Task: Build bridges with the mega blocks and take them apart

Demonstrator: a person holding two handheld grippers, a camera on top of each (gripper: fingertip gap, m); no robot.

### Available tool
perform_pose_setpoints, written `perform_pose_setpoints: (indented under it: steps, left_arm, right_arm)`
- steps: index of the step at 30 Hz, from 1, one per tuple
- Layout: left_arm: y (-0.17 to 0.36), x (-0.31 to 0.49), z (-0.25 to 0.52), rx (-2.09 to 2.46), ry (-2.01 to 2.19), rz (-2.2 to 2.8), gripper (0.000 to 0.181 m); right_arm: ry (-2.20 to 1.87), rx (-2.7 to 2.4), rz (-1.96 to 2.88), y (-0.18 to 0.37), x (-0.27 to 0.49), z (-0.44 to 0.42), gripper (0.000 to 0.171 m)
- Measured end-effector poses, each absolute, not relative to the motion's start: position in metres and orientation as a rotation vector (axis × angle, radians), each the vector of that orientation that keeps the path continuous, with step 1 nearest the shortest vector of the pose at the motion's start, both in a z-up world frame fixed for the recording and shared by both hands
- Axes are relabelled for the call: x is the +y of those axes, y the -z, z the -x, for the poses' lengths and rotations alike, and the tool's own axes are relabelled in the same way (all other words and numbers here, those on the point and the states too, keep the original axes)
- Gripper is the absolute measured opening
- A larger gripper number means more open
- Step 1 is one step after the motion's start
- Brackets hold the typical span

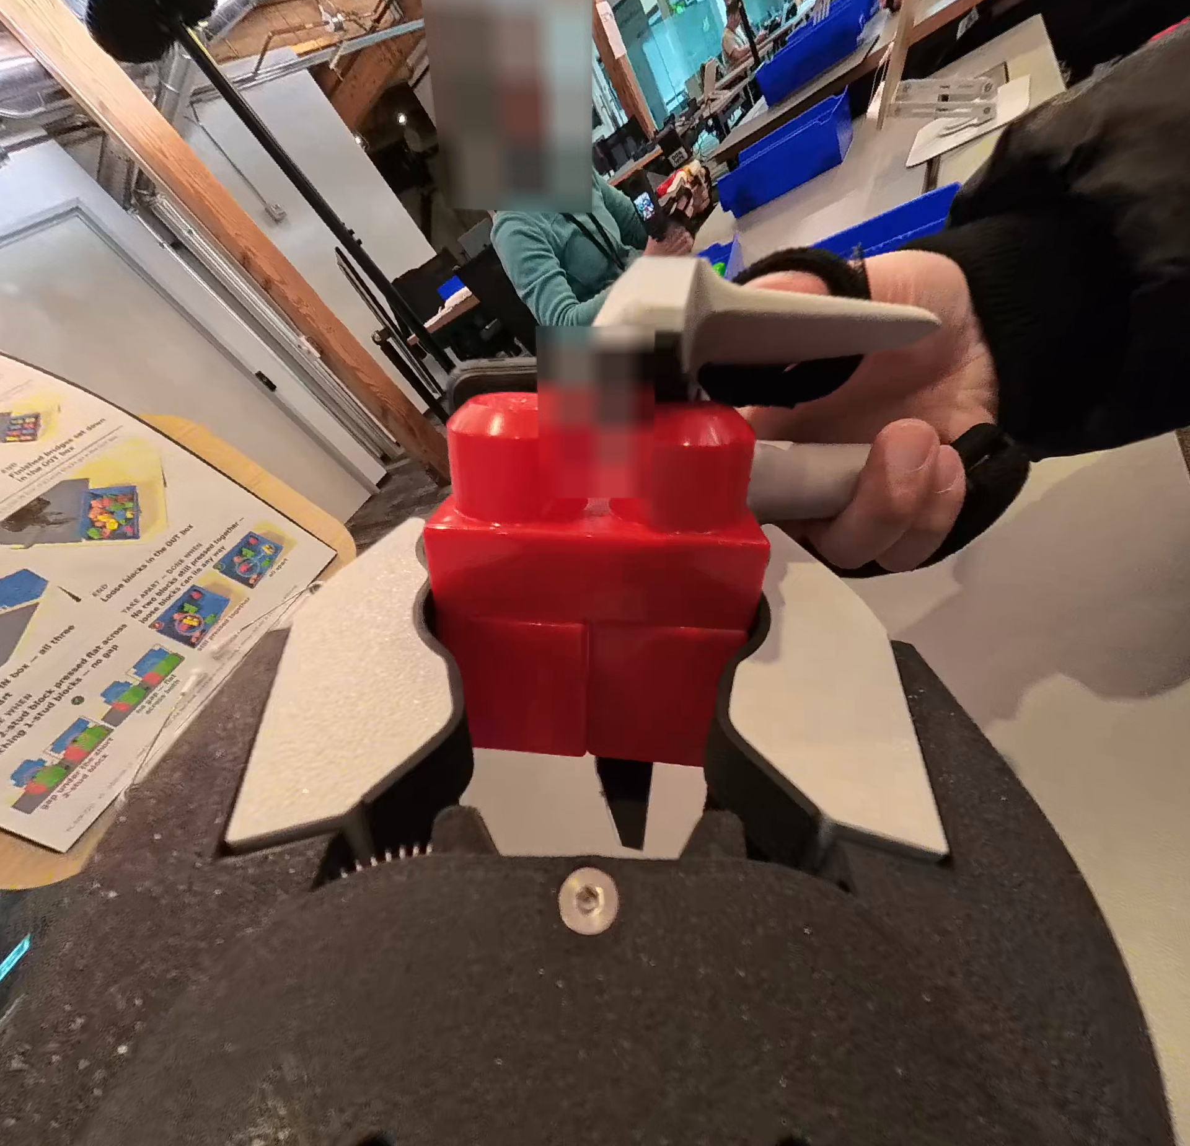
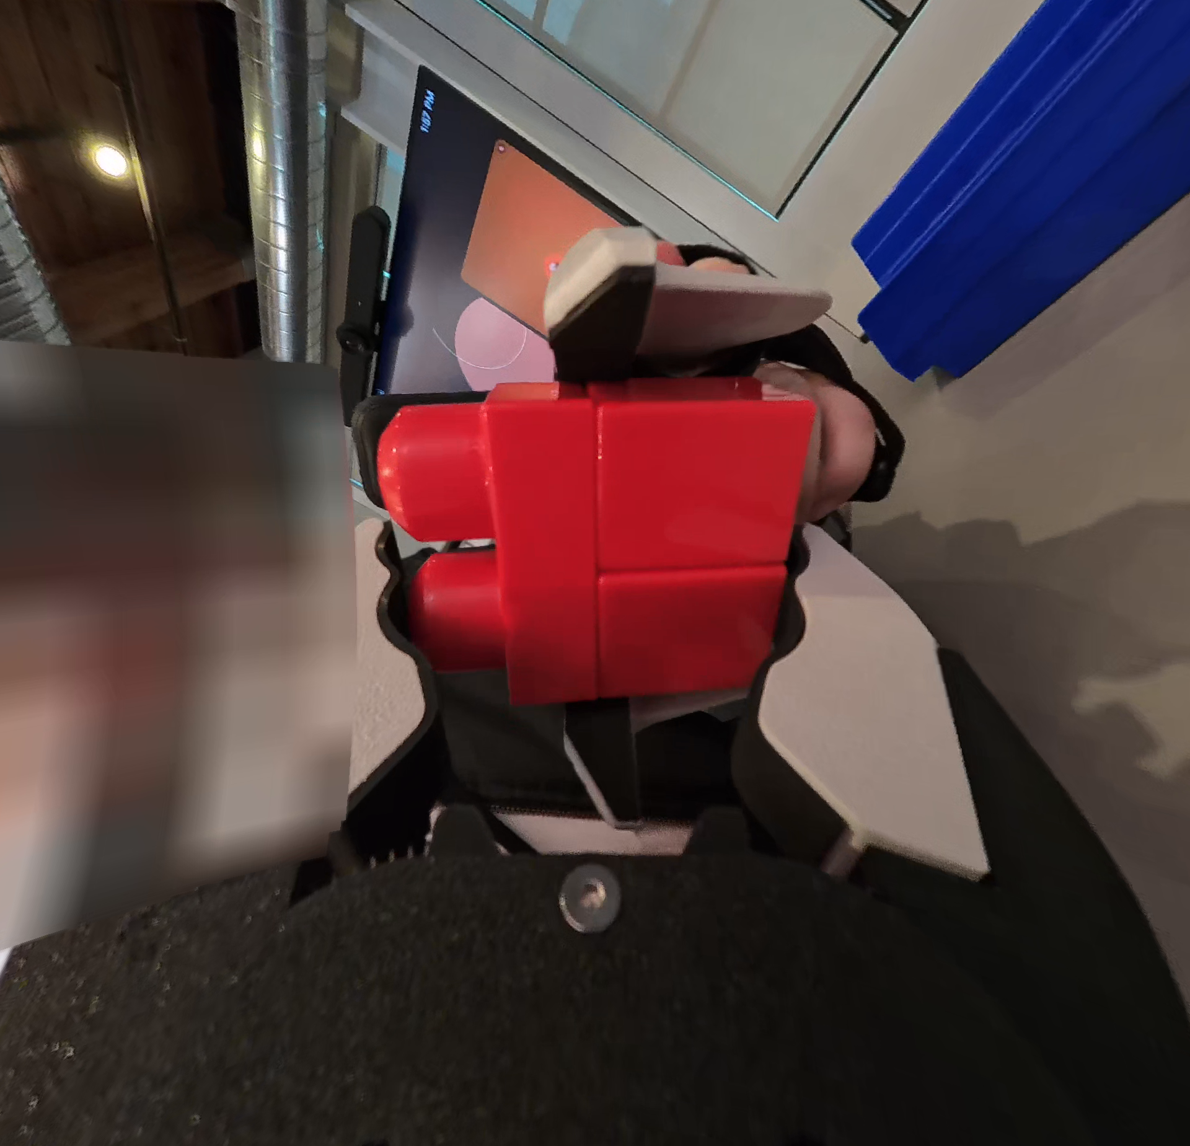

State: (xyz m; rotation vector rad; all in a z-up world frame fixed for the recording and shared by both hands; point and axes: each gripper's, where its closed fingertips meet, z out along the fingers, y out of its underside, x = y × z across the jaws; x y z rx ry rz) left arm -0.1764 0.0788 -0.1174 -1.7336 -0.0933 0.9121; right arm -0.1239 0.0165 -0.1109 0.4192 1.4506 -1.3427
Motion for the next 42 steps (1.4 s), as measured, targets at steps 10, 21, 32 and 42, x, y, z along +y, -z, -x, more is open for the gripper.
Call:
perform_pose_setpoints:
  steps: [10,21,32,42]
  left_arm:
    - [0.126,0.076,0.179,-0.081,-0.941,1.782,0.091]
    - [0.132,0.074,0.185,-0.1,-0.953,1.824,0.091]
    - [0.129,0.075,0.185,-0.085,-1.002,1.823,0.091]
    - [0.132,0.077,0.189,-0.108,-0.984,1.834,0.091]
  right_arm:
    - [1.37,1.589,-0.456,0.118,0.013,0.124,0.122]
    - [1.394,1.675,-0.518,0.127,0.012,0.133,0.111]
    - [1.456,1.655,-0.492,0.124,0.013,0.134,0.114]
    - [1.407,1.724,-0.498,0.131,0.011,0.134,0.114]
